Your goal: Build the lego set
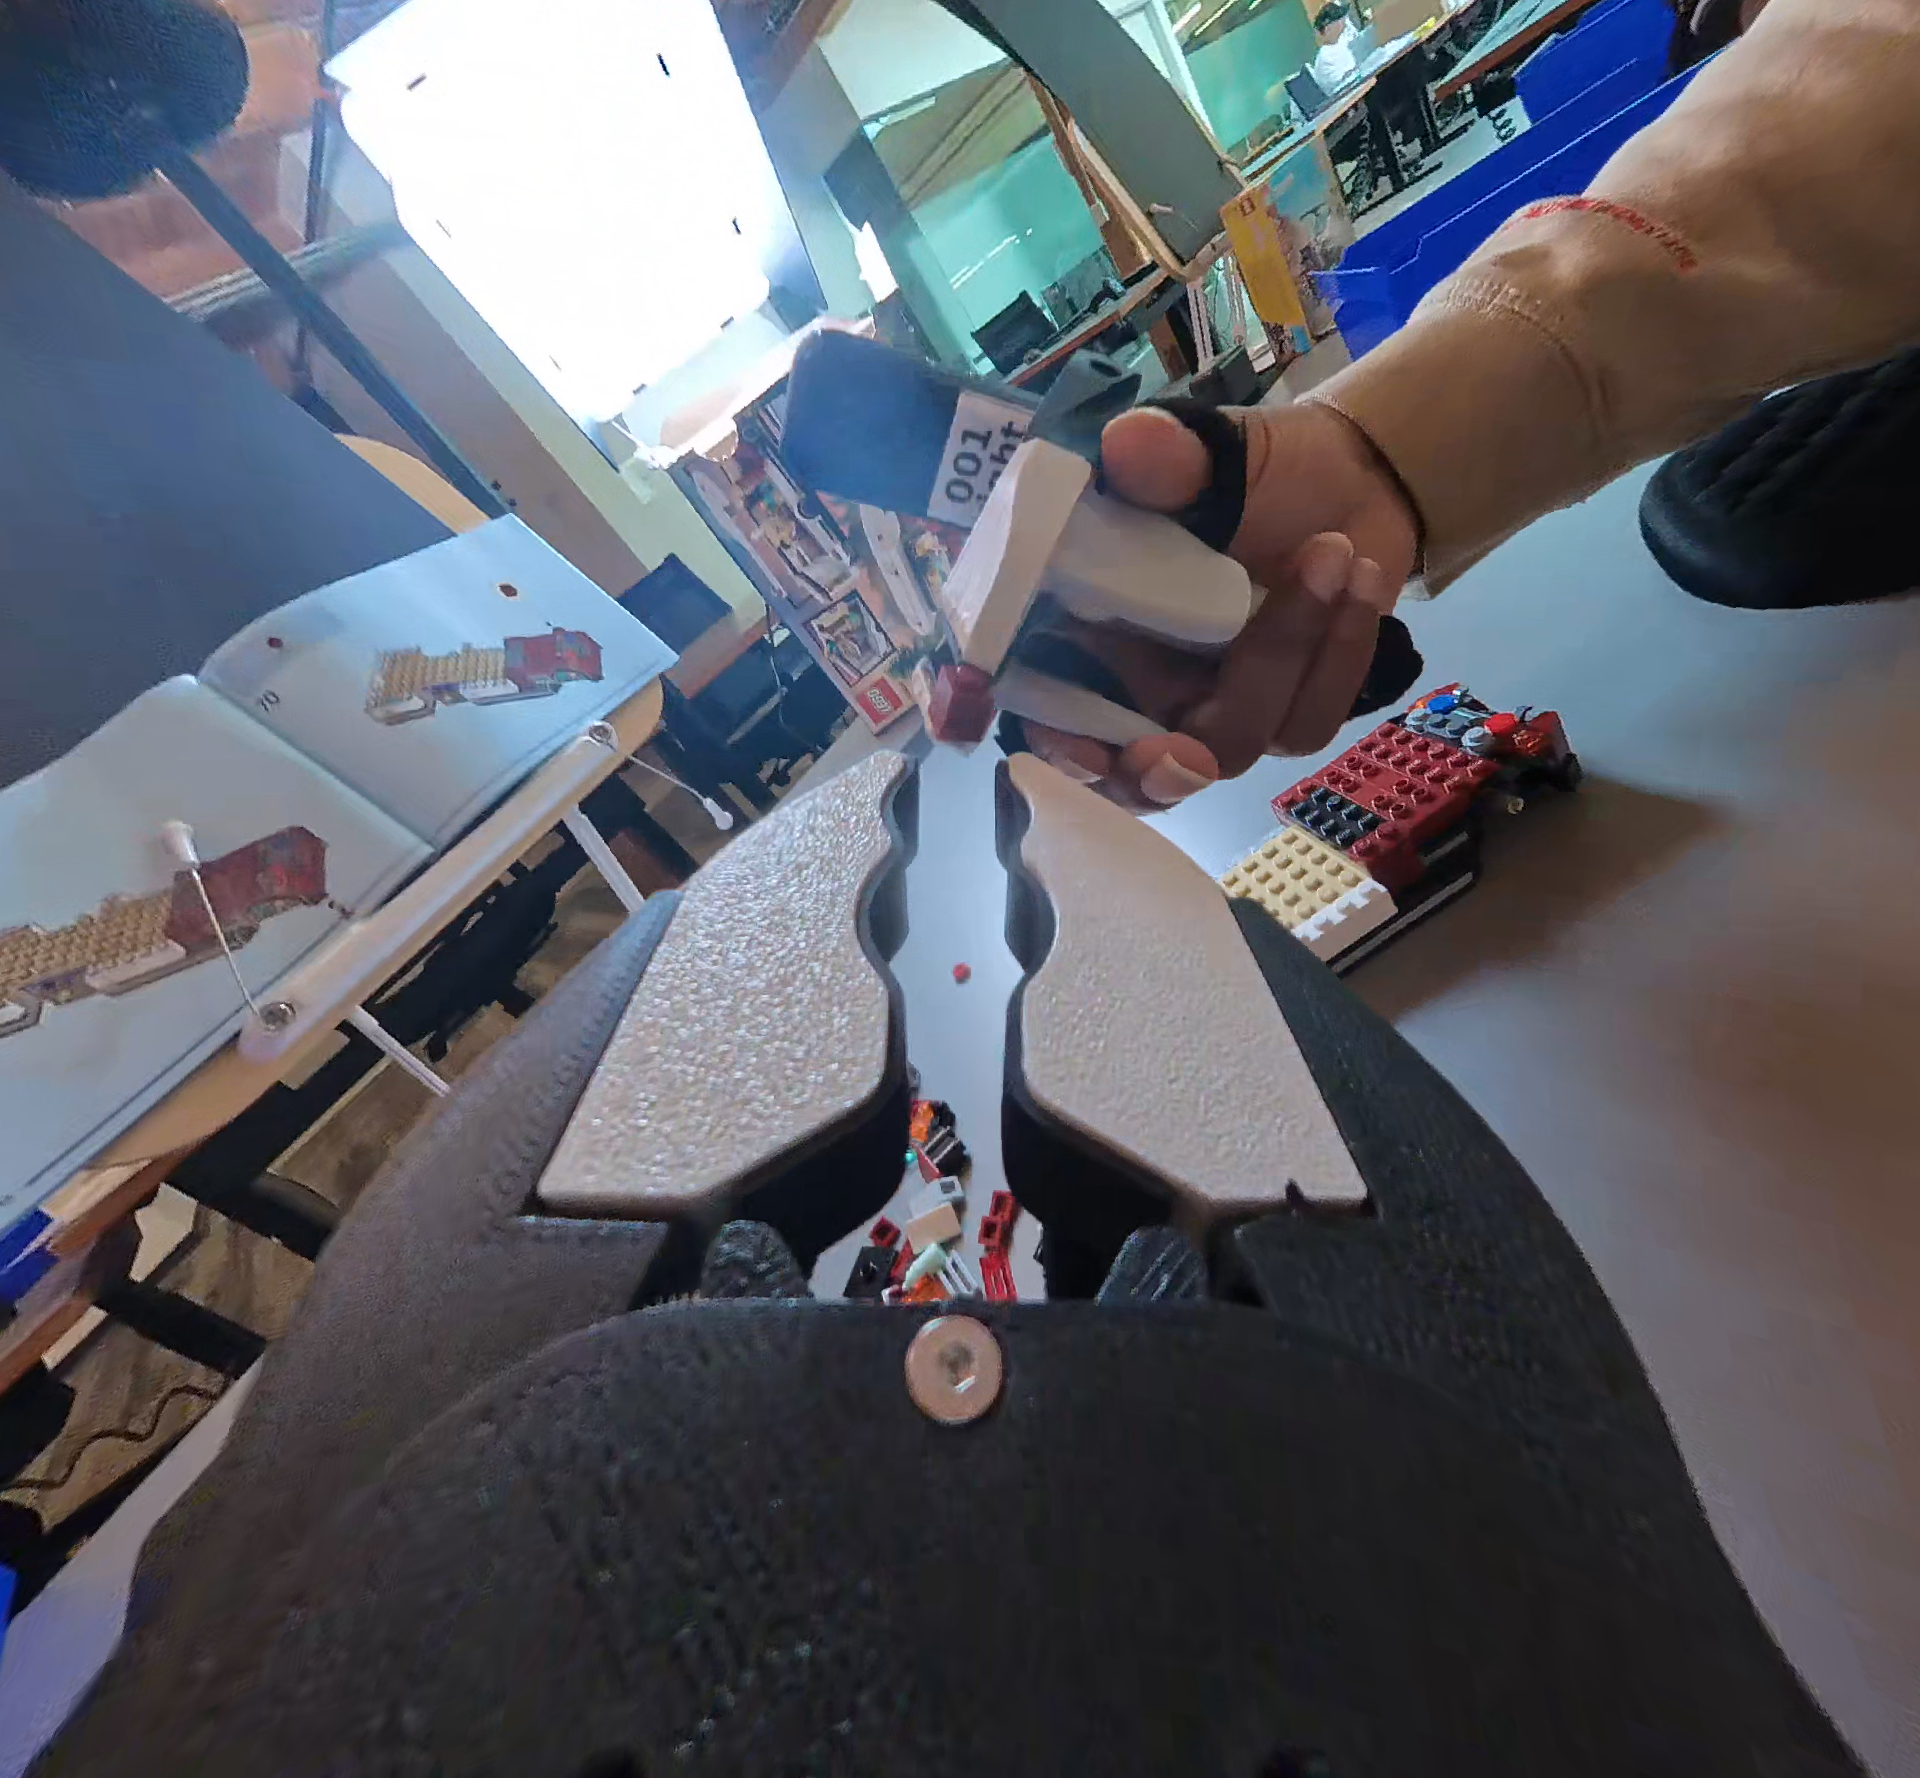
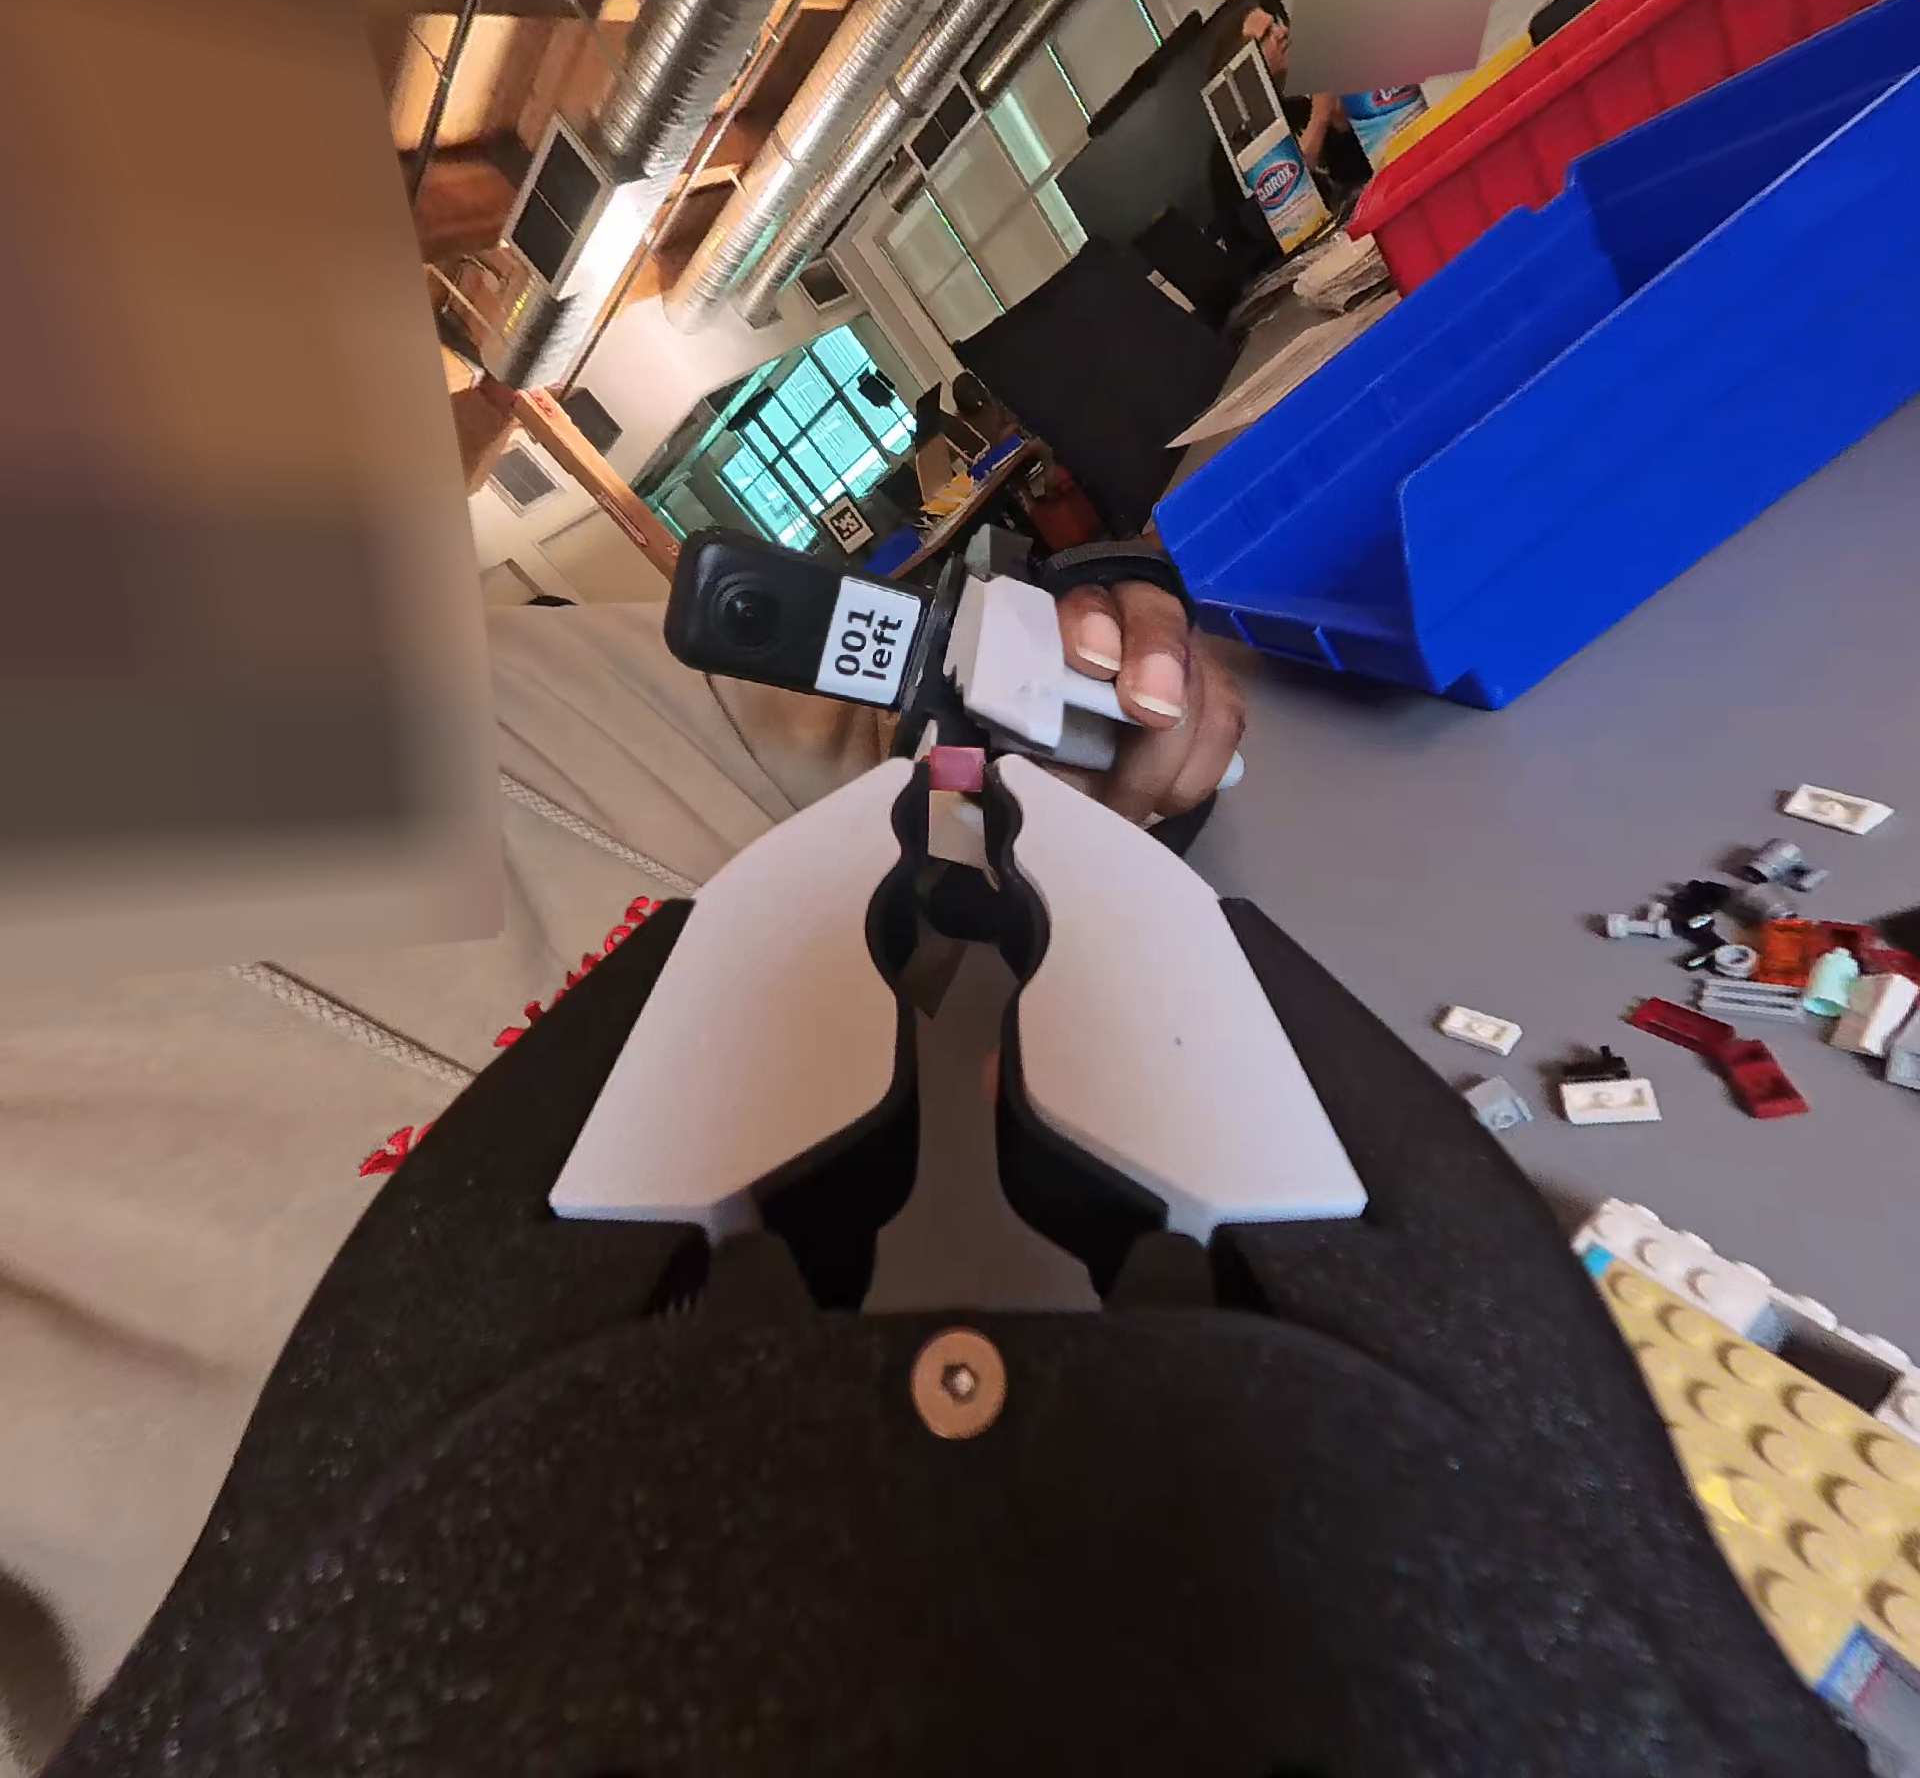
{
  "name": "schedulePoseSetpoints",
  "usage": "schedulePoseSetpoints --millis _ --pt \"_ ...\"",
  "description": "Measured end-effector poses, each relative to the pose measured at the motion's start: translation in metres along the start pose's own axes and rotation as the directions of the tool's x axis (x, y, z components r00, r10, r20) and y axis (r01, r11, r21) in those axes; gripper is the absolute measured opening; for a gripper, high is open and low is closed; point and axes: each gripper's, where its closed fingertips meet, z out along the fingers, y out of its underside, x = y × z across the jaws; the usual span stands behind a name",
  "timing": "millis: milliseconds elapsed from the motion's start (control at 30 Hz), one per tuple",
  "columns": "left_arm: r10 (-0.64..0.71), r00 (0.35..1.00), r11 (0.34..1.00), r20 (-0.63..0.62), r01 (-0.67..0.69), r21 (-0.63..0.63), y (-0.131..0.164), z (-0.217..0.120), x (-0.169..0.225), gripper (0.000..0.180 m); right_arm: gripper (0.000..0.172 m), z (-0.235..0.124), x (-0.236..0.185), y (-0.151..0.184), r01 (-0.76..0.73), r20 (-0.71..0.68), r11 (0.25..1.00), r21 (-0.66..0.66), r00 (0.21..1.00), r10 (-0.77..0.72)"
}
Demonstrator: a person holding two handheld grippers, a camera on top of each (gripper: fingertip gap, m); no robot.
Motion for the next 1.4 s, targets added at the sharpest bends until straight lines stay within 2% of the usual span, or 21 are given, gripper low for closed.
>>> schedulePoseSetpoints --millis 267,433,533,633,700,767,933,1033,1133,1233,1333,1400 --pt "0.059 0.998 0.998 0.011 -0.059 0.002 -0.004 -0.002 0.001 0.008 0.010 0.004 0.000 0.002 -0.077 0.047 0.996 0.041 0.996 0.075" --pt "0.042 0.999 0.998 -0.015 -0.043 -0.053 0.007 0.000 0.002 0.007 0.010 0.000 0.010 0.005 -0.097 0.003 0.994 0.057 0.995 0.097" --pt "-0.077 0.994 0.993 -0.084 0.068 -0.098 0.015 0.002 0.008 0.000 0.018 -0.010 0.017 0.005 0.062 -0.133 0.998 -0.008 0.989 -0.063" --pt "-0.233 0.959 0.966 -0.162 0.209 -0.155 0.024 0.004 0.017 0.000 0.019 -0.015 0.017 0.010 0.282 -0.243 0.940 -0.193 0.914 -0.325" --pt "-0.308 0.931 0.944 -0.195 0.274 -0.186 0.028 0.006 0.022 0.000 0.019 -0.016 0.021 0.018 0.324 -0.280 0.900 -0.292 0.871 -0.404" --pt "-0.320 0.927 0.931 -0.198 0.268 -0.249 0.040 0.007 0.025 0.000 0.019 -0.024 0.025 0.022 0.345 -0.312 0.868 -0.357 0.832 -0.459" --pt "-0.344 0.913 0.884 -0.218 0.237 -0.404 0.074 0.004 0.030 0.000 0.016 -0.056 0.031 0.017 0.333 -0.423 0.853 -0.401 0.759 -0.495" --pt "-0.427 0.849 0.853 -0.311 0.263 -0.452 0.078 -0.003 0.044 0.009 0.016 -0.065 0.025 0.025 0.319 -0.443 0.861 -0.396 0.755 -0.484" --pt "-0.505 0.721 0.819 -0.475 0.228 -0.526 0.077 -0.020 0.074 0.015 0.016 -0.076 0.026 0.038 0.303 -0.480 0.847 -0.436 0.718 -0.504" --pt "-0.533 0.590 0.809 -0.606 0.146 -0.569 0.074 -0.041 0.105 0.029 0.016 -0.083 0.023 0.050 0.287 -0.495 0.849 -0.444 0.711 -0.499" --pt "-0.494 0.545 0.813 -0.677 0.014 -0.582 0.081 -0.053 0.127 0.035 0.015 -0.088 0.021 0.056 0.278 -0.507 0.859 -0.430 0.713 -0.485" --pt "-0.455 0.582 0.818 -0.674 -0.025 -0.574 0.086 -0.049 0.129 0.027 0.015 -0.089 0.020 0.057 0.275 -0.510 0.866 -0.418 0.717 -0.475"
